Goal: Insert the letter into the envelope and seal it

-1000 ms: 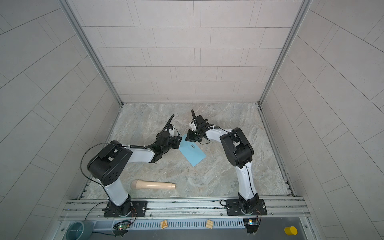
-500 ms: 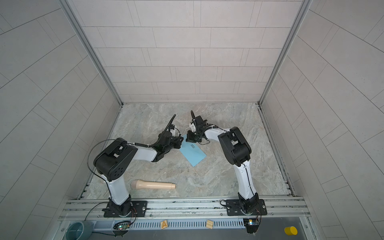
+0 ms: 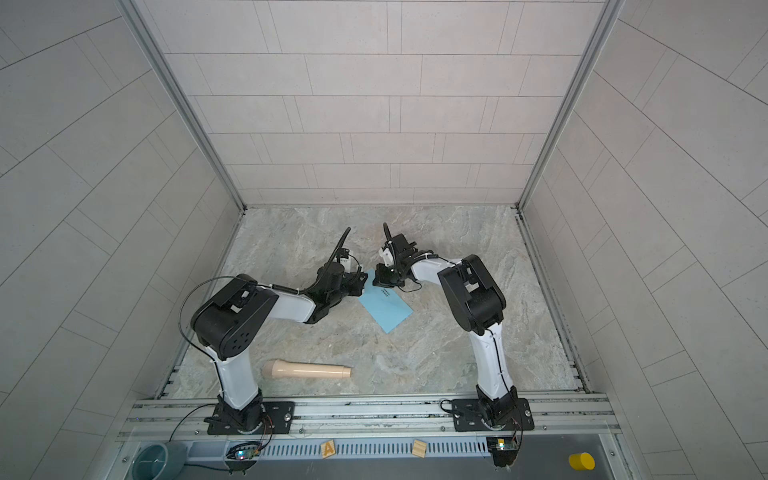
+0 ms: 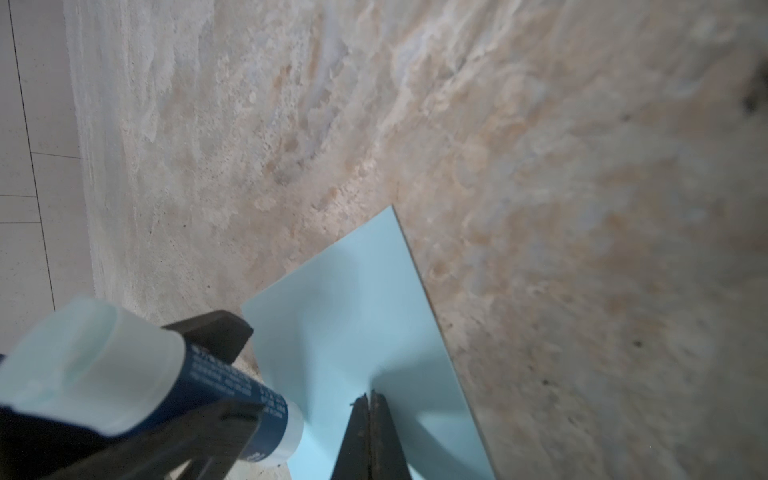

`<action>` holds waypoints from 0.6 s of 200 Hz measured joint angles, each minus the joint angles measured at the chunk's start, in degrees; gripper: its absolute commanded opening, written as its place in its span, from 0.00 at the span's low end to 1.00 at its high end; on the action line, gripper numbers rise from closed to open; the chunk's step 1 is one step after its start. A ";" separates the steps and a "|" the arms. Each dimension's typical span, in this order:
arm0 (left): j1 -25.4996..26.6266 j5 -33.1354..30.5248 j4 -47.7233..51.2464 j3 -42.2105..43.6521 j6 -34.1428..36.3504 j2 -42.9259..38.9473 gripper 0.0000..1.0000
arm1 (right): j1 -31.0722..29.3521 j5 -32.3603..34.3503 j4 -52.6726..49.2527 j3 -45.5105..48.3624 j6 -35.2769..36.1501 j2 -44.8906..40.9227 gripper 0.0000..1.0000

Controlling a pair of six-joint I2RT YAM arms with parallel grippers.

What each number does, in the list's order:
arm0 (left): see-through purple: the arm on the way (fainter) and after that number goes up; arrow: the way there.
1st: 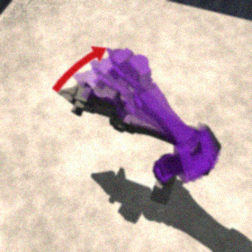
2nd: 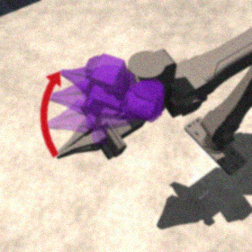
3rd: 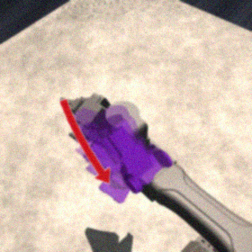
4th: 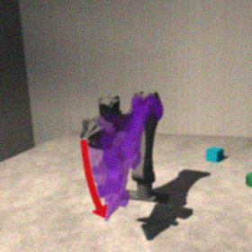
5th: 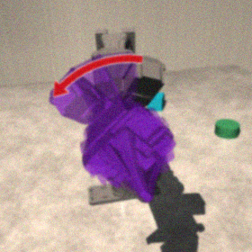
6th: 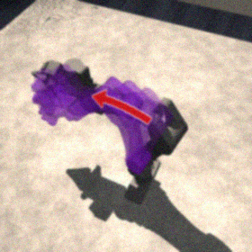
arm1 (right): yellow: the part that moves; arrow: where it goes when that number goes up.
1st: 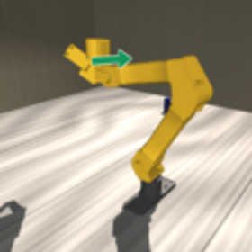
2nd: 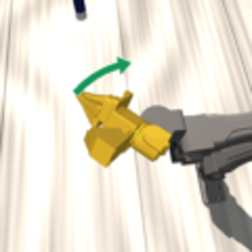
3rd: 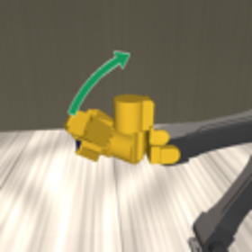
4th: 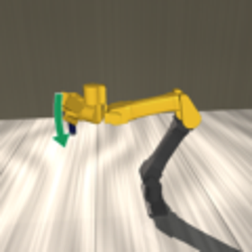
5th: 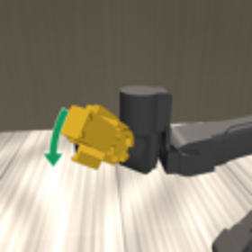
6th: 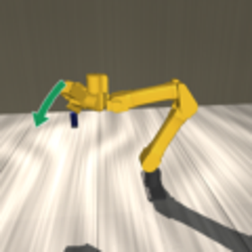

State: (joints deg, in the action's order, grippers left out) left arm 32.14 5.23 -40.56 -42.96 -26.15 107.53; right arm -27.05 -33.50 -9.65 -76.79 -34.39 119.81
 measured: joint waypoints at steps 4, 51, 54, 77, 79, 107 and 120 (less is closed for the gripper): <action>0.00 0.02 -0.09 0.00 -0.02 0.04 0.00 | 0.00 -0.04 -0.02 0.33 0.09 -0.26 0.00; 0.00 0.28 -0.42 0.00 -0.96 0.22 0.00 | -0.11 -0.68 -0.20 4.96 0.76 -3.41 0.00; 0.00 0.28 -0.44 0.00 -1.03 0.22 0.00 | -0.11 -0.70 -0.22 5.29 0.76 -3.65 0.00; 0.02 0.50 -0.59 0.00 -1.36 0.33 0.00 | -0.50 -0.92 -0.22 8.00 0.96 -5.68 0.00; 0.02 0.52 -0.61 0.00 -1.38 0.33 0.00 | -0.55 -0.92 -0.22 8.26 0.96 -5.86 0.00; 0.02 0.76 -0.83 0.02 -1.51 0.48 0.00 | -0.92 -1.16 -0.11 10.16 0.94 -7.21 0.00; 0.02 0.79 -0.90 0.00 -1.64 0.50 0.00 | -1.05 -1.29 0.02 10.49 0.92 -7.41 0.00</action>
State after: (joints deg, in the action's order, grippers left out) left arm 32.16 6.02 -41.45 -42.96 -27.79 108.03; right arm -28.10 -34.79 -9.63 -66.30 -33.47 112.40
